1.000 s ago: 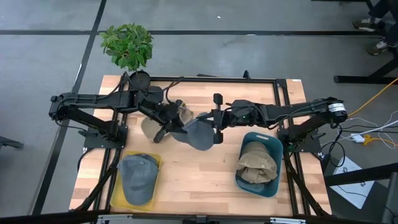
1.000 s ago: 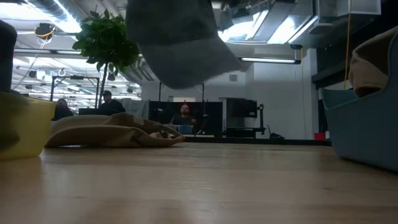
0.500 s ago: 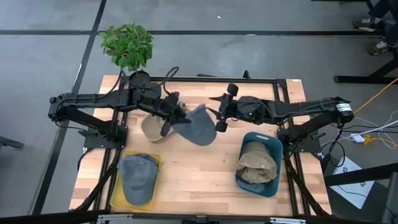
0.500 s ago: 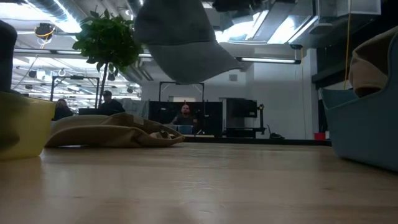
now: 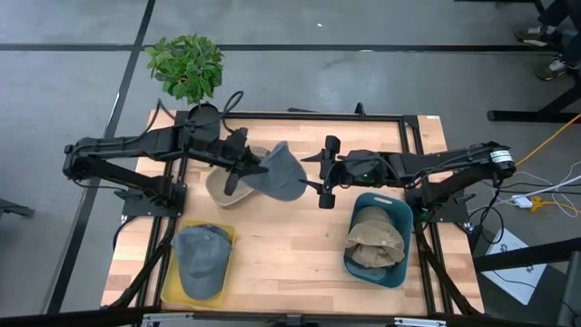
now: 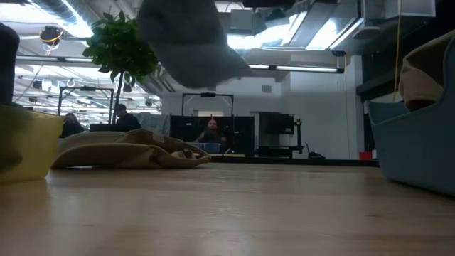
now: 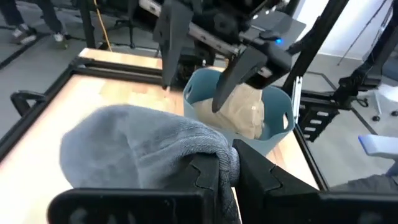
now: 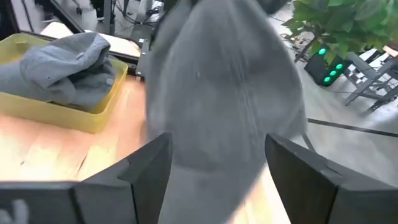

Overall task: Pick & Place hat
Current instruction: Put the blue cap into the yellow bin

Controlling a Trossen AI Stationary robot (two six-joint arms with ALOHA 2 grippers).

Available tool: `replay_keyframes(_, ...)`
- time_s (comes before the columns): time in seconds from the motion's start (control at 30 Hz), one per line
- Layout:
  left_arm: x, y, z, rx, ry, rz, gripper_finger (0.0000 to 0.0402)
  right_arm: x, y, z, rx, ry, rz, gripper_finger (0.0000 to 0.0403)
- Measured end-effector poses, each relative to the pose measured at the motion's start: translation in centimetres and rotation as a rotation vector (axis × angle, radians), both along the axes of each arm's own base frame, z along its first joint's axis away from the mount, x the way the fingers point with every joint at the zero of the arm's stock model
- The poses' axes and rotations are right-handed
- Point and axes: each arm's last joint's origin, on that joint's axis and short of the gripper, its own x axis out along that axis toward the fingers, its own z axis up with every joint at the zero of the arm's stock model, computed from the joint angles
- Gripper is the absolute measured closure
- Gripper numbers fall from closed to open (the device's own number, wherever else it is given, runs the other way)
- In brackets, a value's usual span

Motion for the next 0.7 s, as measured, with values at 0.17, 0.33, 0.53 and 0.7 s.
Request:
replay_keyframes(0.17,-1.9,-1.8,0.8,-0.012,-0.007,-0.060,0.0377,-0.1,0.1,-0.4,0.006,0.042,0.000,0.0148)
replay_keyframes(0.33,-3.6,-3.4,1.7,-0.037,-0.052,-0.227,0.0377,-0.2,0.0,-0.7,0.011,0.067,-0.003,0.0148)
replay_keyframes(0.53,-4.6,-5.1,1.7,-0.073,-0.024,-0.354,0.0377,-0.3,0.0,-0.9,0.034,0.084,-0.013,0.0148)
replay_keyframes(0.7,-4.7,-6.8,1.3,-0.123,0.022,-0.565,0.0376,-0.4,0.0,-1.1,0.069,0.099,-0.028,0.0148)
